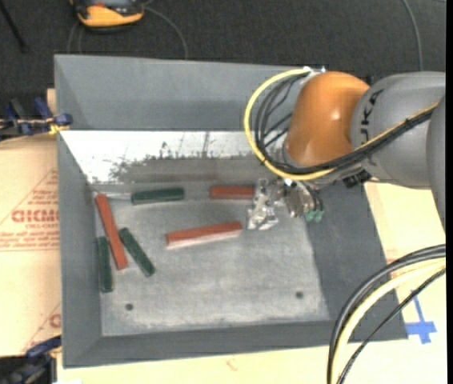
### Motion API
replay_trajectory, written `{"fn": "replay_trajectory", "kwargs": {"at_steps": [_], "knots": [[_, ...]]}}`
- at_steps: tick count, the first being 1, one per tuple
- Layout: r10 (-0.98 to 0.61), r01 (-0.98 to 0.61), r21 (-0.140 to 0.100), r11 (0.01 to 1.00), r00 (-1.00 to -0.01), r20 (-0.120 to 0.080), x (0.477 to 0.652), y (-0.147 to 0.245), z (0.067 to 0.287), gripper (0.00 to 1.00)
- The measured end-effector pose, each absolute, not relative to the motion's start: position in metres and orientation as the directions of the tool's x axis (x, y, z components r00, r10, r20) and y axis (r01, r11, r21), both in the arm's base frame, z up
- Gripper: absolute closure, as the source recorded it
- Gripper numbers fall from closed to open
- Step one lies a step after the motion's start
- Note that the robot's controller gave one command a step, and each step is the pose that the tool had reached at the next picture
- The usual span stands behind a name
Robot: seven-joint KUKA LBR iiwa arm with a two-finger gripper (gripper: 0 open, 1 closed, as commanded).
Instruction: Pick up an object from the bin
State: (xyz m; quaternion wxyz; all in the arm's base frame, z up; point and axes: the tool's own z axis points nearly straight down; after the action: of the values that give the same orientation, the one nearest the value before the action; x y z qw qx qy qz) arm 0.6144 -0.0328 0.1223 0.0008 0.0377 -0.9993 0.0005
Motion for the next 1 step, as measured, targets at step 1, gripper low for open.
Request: {"fn": "replay_trajectory", "kwargs": {"at_steps": [1], "knots": [[0.012, 0.012, 0.0, 1.0, -1.0, -0.006, 0.6451, -0.0253, 0.1665, 0.0]]}}
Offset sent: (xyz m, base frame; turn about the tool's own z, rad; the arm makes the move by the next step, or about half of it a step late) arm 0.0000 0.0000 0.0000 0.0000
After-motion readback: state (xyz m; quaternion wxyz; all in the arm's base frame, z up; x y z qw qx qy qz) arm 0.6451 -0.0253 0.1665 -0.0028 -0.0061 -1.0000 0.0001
